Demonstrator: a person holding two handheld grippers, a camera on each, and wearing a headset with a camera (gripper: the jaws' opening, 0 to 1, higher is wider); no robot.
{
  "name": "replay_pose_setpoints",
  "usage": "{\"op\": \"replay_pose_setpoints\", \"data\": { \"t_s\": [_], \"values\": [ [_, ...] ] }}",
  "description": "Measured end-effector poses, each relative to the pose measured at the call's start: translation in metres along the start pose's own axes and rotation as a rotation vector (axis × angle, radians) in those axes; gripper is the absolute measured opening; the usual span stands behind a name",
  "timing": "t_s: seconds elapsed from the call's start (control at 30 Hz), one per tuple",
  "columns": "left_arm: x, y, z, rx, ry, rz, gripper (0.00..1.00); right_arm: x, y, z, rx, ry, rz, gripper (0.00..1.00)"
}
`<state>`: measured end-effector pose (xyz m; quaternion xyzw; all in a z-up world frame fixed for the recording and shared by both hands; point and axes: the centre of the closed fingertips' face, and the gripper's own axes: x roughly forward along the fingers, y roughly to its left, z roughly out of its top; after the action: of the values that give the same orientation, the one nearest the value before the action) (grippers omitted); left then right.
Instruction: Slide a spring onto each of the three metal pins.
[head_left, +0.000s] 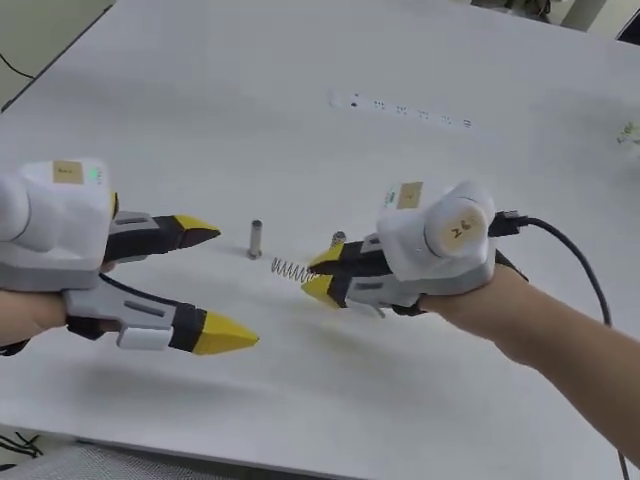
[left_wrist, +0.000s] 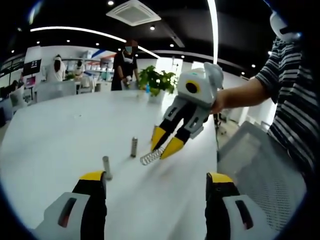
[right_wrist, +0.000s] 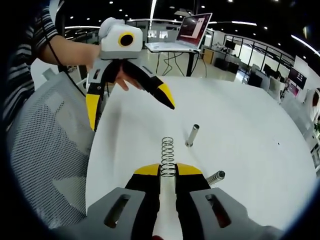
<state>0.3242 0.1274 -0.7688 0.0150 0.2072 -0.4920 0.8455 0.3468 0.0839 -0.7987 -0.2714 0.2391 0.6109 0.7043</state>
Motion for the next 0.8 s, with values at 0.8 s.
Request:
{"op": "replay_pose_setpoints", "data": {
  "t_s": [0.8],
  "values": [
    [0.034, -0.016, 0.006, 0.033, -0.008, -0.133, 0.38, -0.022, 0.019, -0.003, -0.102, -0.023, 0.062, 0.08]
  ]
}}
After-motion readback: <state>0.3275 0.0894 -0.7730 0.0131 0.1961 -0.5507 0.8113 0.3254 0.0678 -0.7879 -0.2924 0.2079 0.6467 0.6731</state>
